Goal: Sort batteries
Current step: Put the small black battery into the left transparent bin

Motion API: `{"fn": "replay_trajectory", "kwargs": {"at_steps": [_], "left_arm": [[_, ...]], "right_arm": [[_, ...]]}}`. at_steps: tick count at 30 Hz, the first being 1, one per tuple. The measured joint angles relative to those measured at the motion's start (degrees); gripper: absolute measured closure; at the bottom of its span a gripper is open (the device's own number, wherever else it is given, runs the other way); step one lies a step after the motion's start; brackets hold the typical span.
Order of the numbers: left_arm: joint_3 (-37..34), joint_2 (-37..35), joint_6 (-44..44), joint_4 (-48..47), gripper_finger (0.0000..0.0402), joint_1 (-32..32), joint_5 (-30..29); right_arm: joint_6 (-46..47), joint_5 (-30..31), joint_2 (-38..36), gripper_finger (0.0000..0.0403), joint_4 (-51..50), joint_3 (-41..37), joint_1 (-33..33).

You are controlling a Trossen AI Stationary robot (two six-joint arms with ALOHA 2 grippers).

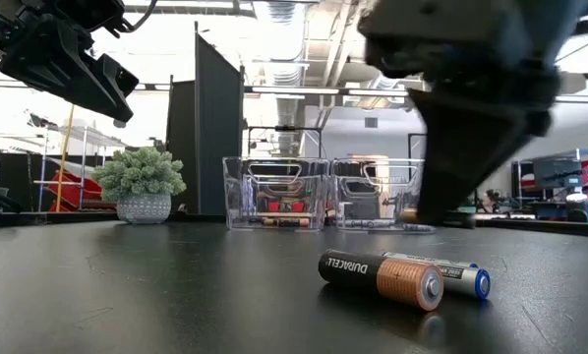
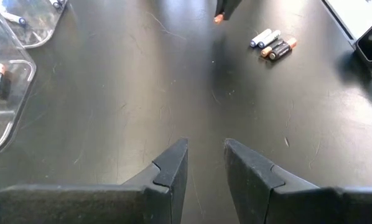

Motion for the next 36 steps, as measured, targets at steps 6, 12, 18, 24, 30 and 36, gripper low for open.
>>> {"fn": "replay_trajectory", "kwargs": {"at_steps": [6, 12, 18, 24, 30, 36], "left_arm": [[0.0, 0.0, 0.0, 0.0, 0.0303, 0.0, 0.0], [0.0, 0.0, 0.0, -0.1, 0.0303, 0.0, 0.0], [0.0, 0.0, 0.0, -0.1, 0.0303, 0.0, 0.0], [0.0, 0.0, 0.0, -0.2, 0.0303, 0.0, 0.0], [0.0, 0.0, 0.0, -0.2, 0.0303, 0.0, 0.0], [0.0, 0.0, 0.0, -0.2, 0.0303, 0.0, -0.3]], "right_arm": [[-11.7, 0.1, -1.5, 0.0380, 3.5, 2.7, -4.4], [-28.6, 0.2, -1.9, 0.0380, 3.4, 9.4, -10.8], [-43.0, 0.2, -2.1, 0.0380, 3.3, 18.3, -17.9], [-53.4, -3.8, -2.1, 0.0380, 3.3, 26.0, -26.6], [-59.5, -10.9, -2.1, 0.0380, 3.9, 28.6, -36.6], [-62.4, -16.8, -2.1, 0.0380, 5.7, 27.2, -45.7]]}}
